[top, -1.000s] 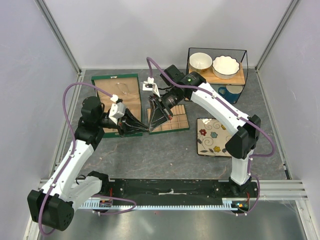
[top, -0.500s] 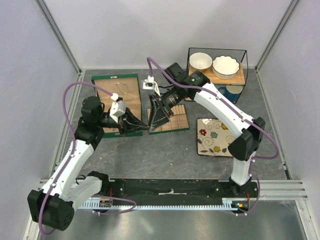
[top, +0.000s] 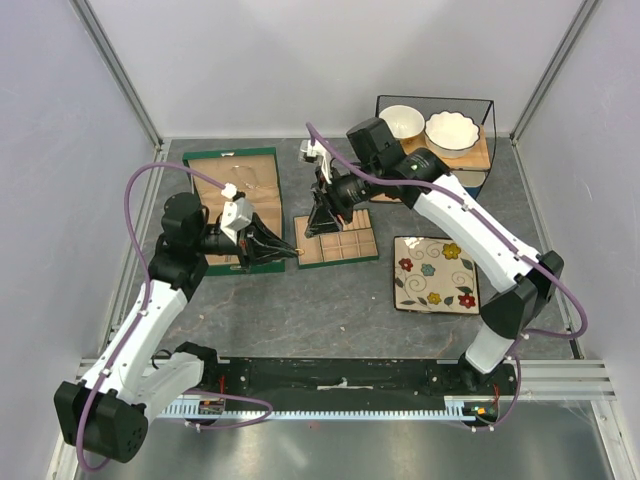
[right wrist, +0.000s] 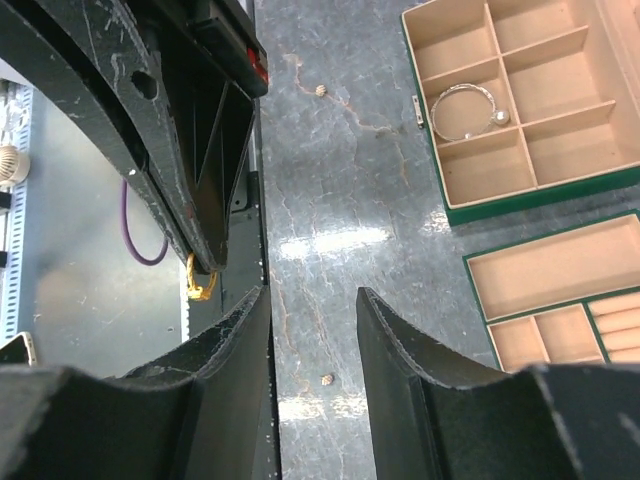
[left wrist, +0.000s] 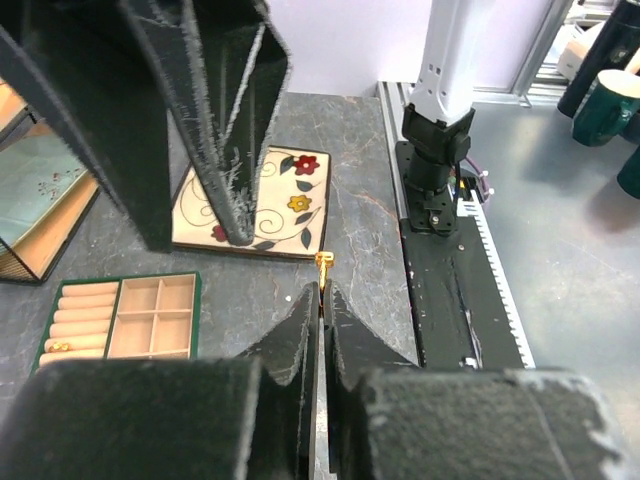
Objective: Organize the mixed jewelry
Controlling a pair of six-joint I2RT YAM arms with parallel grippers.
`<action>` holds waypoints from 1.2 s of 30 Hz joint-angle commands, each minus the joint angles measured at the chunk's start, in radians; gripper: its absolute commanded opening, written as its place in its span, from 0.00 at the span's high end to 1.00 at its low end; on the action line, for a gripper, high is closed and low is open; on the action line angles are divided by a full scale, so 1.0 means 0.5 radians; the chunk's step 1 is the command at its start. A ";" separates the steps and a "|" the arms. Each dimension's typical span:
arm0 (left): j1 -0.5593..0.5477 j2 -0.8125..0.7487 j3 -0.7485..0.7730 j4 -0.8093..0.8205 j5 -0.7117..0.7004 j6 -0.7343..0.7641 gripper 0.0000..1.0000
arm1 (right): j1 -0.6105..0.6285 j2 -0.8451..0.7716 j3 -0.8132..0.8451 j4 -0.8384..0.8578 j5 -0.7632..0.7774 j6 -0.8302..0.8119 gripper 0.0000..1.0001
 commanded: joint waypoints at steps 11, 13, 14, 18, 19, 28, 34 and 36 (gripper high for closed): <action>0.069 0.008 0.103 0.160 -0.588 -0.458 0.98 | -0.002 -0.235 -0.224 0.295 0.049 0.138 0.54; 0.072 0.017 0.106 0.160 -0.561 -0.468 0.99 | -0.002 -0.222 -0.214 0.314 0.049 0.150 0.54; 0.072 0.020 0.103 0.163 -0.552 -0.474 0.99 | 0.001 -0.222 -0.211 0.317 0.055 0.153 0.54; 0.072 0.017 0.085 0.185 -0.524 -0.489 0.98 | 0.016 -0.228 -0.233 0.418 0.067 0.196 0.53; 0.069 0.011 0.079 0.188 -0.512 -0.492 0.98 | 0.019 -0.216 -0.224 0.418 0.083 0.199 0.53; 0.072 0.023 0.057 0.259 -0.456 -0.560 0.99 | 0.096 -0.121 -0.159 0.418 0.104 0.193 0.53; 0.072 0.017 0.033 0.265 -0.441 -0.563 0.99 | 0.111 -0.097 -0.119 0.415 0.104 0.190 0.55; 0.069 0.014 0.027 0.268 -0.441 -0.560 0.98 | 0.111 -0.093 -0.122 0.412 0.104 0.187 0.55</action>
